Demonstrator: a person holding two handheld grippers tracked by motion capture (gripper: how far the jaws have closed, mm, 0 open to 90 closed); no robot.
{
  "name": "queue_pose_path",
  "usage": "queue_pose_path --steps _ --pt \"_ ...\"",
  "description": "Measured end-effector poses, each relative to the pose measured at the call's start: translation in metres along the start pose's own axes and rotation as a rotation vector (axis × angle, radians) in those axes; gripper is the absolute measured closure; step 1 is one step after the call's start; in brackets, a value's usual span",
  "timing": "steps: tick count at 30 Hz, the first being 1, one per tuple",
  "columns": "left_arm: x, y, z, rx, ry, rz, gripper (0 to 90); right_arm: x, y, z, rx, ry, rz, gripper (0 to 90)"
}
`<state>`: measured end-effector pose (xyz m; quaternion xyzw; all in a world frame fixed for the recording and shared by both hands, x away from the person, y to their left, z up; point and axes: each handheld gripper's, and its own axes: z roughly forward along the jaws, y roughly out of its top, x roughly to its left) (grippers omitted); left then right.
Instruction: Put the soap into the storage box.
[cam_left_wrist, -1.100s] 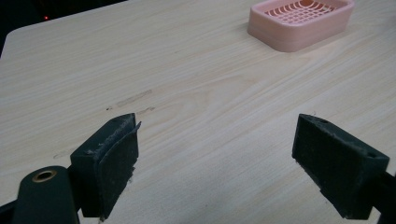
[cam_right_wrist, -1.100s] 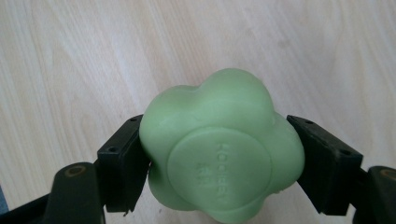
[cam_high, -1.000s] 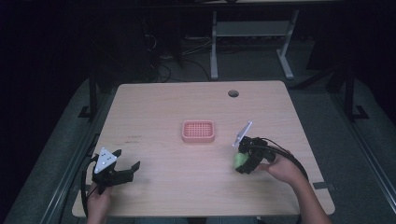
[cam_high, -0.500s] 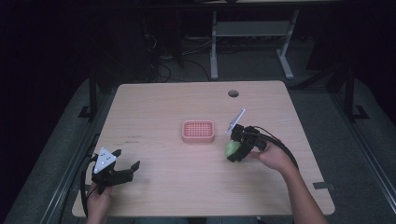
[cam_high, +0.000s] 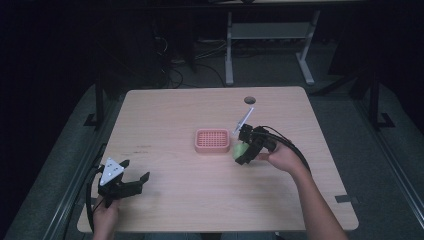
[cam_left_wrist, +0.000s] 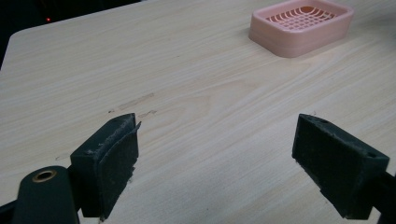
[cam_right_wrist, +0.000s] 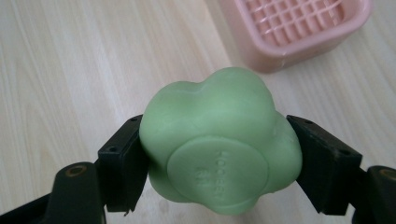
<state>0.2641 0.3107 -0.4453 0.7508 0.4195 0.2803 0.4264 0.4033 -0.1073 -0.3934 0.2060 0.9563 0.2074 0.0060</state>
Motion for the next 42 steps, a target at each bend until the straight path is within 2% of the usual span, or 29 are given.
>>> queue_pose_path --steps 14,29,33,36,37,39,42 --pt "0.001 0.000 0.000 -0.002 0.003 0.000 14.2 -0.011 0.028 0.003 0.008 0.011 -0.017 25.7" --pt "0.001 0.000 0.000 0.001 0.006 0.002 14.2 -0.026 0.064 0.015 0.028 0.036 -0.033 25.7" --pt "0.001 0.001 0.001 0.003 0.005 0.003 14.2 -0.027 0.074 0.019 0.054 0.023 -0.037 25.7" --pt "0.000 0.001 0.001 -0.001 0.003 -0.004 14.2 -0.030 0.079 0.022 0.050 0.030 -0.037 25.7" --pt "0.000 0.001 0.002 -0.002 0.002 -0.001 14.2 -0.030 0.083 0.025 0.072 0.015 -0.041 25.7" --pt "0.000 0.001 0.002 0.000 0.002 0.002 14.2 -0.031 0.085 0.027 0.080 0.016 -0.042 25.7" --pt "0.000 0.001 0.002 0.001 0.000 0.003 14.2 -0.033 0.091 0.030 0.080 0.017 -0.043 25.7"
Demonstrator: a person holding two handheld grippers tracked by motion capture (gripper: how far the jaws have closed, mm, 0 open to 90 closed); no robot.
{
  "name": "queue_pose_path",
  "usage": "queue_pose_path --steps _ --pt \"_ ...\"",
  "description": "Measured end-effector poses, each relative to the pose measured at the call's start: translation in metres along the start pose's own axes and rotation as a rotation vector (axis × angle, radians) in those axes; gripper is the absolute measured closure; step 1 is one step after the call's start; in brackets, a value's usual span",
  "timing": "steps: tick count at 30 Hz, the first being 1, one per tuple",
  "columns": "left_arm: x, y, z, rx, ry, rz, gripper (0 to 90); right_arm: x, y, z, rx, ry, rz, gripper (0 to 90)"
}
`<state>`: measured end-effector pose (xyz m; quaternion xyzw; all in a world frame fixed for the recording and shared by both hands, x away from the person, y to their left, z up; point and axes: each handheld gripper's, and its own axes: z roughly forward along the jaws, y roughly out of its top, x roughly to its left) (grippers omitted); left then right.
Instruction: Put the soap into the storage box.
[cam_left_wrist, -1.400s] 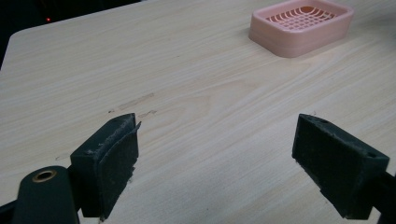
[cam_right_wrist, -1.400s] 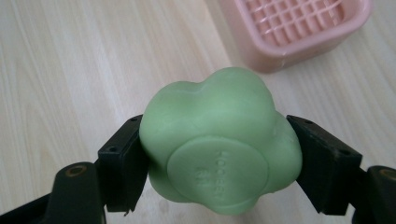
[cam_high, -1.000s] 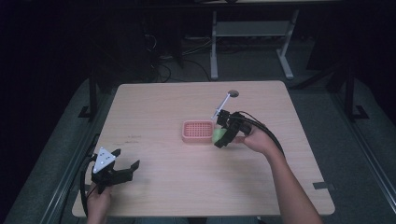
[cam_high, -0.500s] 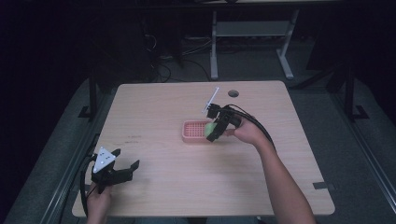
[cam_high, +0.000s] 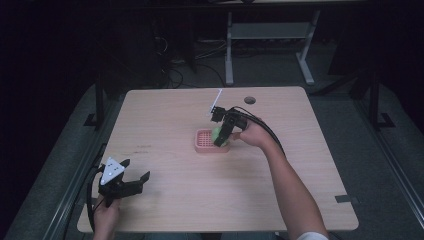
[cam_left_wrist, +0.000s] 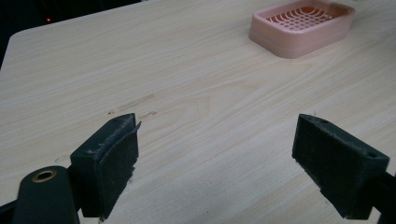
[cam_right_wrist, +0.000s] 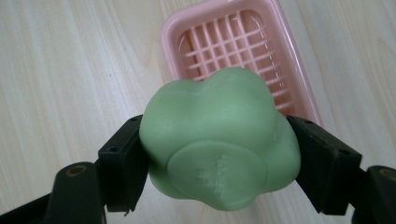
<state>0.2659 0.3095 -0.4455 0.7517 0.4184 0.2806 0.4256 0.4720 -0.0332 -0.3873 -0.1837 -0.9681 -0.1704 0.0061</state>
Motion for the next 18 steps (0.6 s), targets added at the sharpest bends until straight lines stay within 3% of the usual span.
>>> queue_pose_path --steps 18 --pt "0.000 0.001 0.001 0.000 -0.002 0.001 14.2 -0.015 0.011 0.028 0.015 0.005 0.051 25.6"
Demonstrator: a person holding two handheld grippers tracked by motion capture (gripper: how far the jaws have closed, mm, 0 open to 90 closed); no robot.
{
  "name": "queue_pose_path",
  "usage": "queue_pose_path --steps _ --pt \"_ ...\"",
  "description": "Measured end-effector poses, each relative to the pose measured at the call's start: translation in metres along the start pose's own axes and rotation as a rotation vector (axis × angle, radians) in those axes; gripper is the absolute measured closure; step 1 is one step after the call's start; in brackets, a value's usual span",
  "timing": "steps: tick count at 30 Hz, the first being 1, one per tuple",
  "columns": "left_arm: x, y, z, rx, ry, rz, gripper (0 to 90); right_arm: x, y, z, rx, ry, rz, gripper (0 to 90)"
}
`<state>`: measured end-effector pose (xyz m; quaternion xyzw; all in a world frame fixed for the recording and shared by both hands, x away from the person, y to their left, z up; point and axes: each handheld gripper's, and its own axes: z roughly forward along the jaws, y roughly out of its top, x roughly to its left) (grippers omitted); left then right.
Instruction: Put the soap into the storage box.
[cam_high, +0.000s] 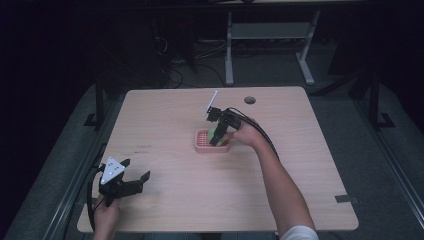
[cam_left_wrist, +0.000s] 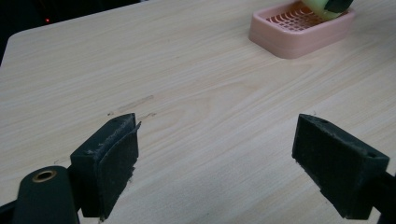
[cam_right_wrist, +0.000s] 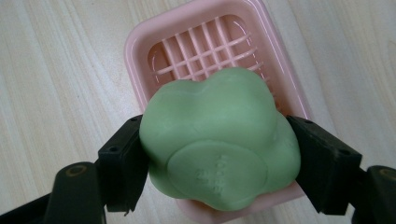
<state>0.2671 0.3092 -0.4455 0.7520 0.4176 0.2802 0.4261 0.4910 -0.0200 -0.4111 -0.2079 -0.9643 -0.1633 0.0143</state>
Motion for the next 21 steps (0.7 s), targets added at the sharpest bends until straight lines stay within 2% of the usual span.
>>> queue_pose_path --steps 21 --pt "-0.0002 0.0004 0.0003 0.001 -0.001 0.001 14.2 0.0002 0.0048 0.0075 0.004 -0.024 0.020 25.4"
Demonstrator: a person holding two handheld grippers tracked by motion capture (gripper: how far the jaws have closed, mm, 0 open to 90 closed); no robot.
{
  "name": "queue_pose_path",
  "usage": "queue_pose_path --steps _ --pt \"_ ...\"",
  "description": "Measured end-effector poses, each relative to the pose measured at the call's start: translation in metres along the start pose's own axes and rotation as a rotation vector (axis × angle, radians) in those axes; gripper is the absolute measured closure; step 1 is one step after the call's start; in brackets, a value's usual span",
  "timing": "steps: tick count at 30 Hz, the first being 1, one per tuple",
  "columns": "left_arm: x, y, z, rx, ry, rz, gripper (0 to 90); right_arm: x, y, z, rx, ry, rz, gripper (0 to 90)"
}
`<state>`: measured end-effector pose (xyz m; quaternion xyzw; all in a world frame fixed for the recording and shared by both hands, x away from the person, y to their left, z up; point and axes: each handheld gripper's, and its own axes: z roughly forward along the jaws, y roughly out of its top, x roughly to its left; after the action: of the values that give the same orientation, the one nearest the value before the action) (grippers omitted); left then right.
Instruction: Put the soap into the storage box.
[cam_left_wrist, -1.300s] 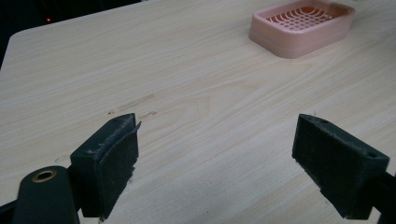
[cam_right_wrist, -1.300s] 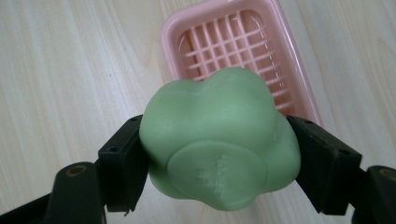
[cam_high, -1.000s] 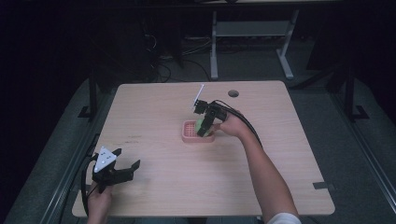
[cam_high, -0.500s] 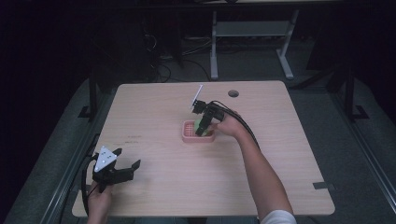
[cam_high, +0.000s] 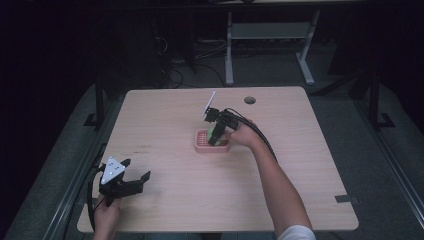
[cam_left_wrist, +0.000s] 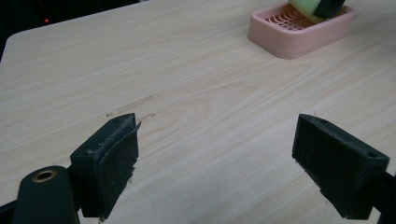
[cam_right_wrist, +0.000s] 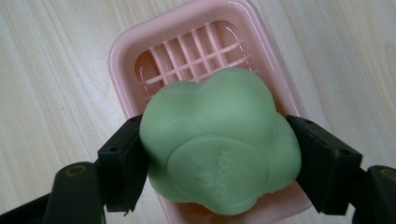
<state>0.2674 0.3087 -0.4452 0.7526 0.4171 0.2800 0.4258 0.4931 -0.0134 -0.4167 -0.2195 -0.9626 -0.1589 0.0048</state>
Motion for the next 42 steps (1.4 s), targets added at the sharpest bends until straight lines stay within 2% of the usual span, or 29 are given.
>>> queue_pose_path --steps 42 --pt "0.0007 0.0000 -0.0011 -0.006 0.004 -0.004 14.2 0.0019 0.0001 0.0004 -0.033 -0.027 0.025 24.9"
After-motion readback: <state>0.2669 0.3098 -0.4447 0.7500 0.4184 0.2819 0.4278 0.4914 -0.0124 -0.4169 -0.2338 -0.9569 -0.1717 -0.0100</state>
